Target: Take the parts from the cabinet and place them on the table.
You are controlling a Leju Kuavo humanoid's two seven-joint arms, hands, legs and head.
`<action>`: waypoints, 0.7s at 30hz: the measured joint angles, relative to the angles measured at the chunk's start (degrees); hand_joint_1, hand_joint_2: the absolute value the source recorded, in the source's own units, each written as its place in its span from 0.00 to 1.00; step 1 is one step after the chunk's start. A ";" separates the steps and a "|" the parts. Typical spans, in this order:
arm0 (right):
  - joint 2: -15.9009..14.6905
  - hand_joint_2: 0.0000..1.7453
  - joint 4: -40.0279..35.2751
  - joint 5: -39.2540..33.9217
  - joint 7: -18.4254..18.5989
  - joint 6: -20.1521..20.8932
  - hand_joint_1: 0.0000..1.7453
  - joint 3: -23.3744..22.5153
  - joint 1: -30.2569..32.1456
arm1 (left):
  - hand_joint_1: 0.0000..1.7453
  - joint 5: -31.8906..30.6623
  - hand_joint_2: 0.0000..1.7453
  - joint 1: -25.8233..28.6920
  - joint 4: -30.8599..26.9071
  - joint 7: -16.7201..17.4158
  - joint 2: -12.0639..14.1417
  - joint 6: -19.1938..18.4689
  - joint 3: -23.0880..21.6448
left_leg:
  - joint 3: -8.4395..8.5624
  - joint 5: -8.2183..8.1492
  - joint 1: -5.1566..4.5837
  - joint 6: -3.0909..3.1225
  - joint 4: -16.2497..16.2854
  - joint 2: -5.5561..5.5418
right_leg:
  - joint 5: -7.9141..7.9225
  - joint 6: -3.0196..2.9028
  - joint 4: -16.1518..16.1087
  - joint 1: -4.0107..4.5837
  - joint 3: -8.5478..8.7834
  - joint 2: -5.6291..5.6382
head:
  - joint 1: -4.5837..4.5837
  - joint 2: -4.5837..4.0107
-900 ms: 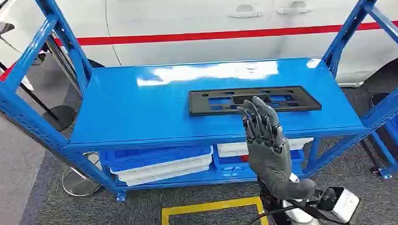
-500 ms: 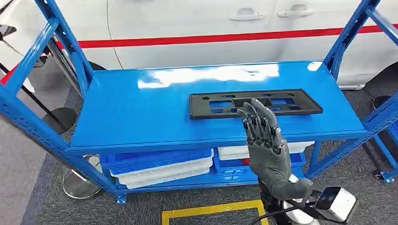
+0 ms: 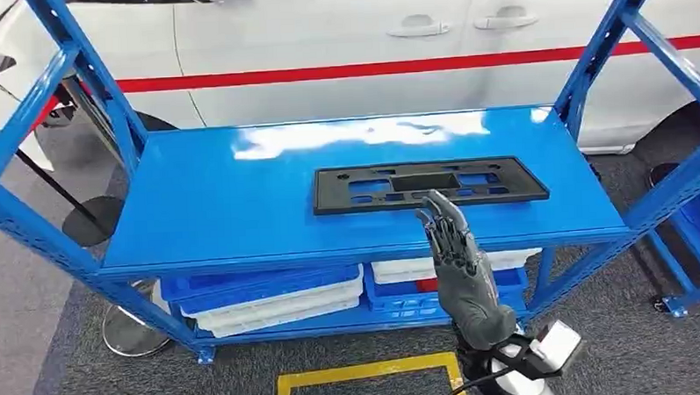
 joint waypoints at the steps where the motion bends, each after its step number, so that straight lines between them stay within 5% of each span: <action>1: -0.02 0.00 0.17 0.00 0.00 0.00 0.00 0.00 0.02 | 0.00 -0.02 0.00 -0.01 0.00 -0.02 0.00 -0.04 -0.02 | -0.16 0.10 -0.07 0.15 0.13 -0.01 | 0.12 0.25 -0.12 -0.13 -0.08 -0.05 | 0.00 0.00; 4: -0.09 0.00 0.33 0.02 0.00 -0.07 0.00 0.02 0.02 | 0.00 -0.02 0.00 0.11 0.02 -0.04 -0.09 -0.11 -0.02 | 0.16 0.51 0.31 0.88 -0.60 0.05 | -0.06 1.10 -0.19 0.03 0.06 -0.06 | 0.00 0.00; 10: -0.13 0.00 0.37 0.02 -0.02 -0.07 0.00 0.02 0.05 | 0.00 -0.02 0.00 0.07 0.02 -0.04 -0.11 -0.13 -0.02 | 0.21 0.60 0.41 1.00 -0.71 0.09 | -0.21 1.16 -0.05 -0.14 0.06 -0.02 | 0.00 0.00; 12: -0.48 0.00 0.52 0.02 0.00 -0.09 0.00 0.02 -0.04 | 0.00 0.00 0.00 -0.02 0.02 -0.11 -0.07 -0.20 0.00 | 0.38 0.72 0.45 1.40 -1.02 0.13 | -3.13 1.96 4.10 -0.49 -1.71 -0.13 | 0.00 0.00; 13: -0.52 0.00 0.79 0.02 0.00 -0.15 0.00 0.07 -0.01 | 0.00 0.02 0.00 -0.14 0.02 -0.26 -0.04 -0.61 -0.02 | 0.25 0.73 0.43 1.42 -0.99 0.15 | -7.32 2.66 13.32 -1.08 -6.24 -0.15 | 0.00 0.00; 14: -0.57 0.00 1.09 -0.15 0.00 -0.24 0.00 0.11 -0.14 | 0.00 0.07 0.00 -0.19 0.02 -0.44 -0.04 -0.98 -0.02 | 0.28 0.62 0.54 1.30 -0.94 0.13 | -5.94 3.26 15.69 -1.68 -7.76 -0.26 | 0.00 0.00; 15: -0.59 0.00 1.09 -0.39 0.00 -0.96 0.00 0.20 -0.68 | 0.00 -0.15 0.00 -0.33 0.02 -0.46 -0.04 -1.29 -0.09 | 0.82 0.11 0.70 0.46 -0.85 0.11 | 0.74 3.19 0.49 -2.02 -0.35 -0.65 | 0.02 0.00; 19: -0.78 0.00 0.27 -0.37 -0.02 -2.42 0.00 0.26 0.09 | 0.00 -0.54 0.00 -0.55 0.02 -0.74 0.00 -1.62 -0.20 | 1.14 -0.21 0.47 -1.22 -1.28 0.13 | -0.26 1.29 -0.35 -1.12 -0.10 -0.36 | 0.00 0.00; 21: -0.83 0.00 -0.79 -0.26 -0.02 -2.97 0.00 0.28 0.42 | 0.00 -0.68 0.00 -0.67 0.02 -0.81 0.09 -1.64 -0.39 | 0.91 -1.05 0.67 -1.66 0.25 0.10 | -0.05 0.33 -1.07 -1.63 0.73 -0.36 | 0.00 0.00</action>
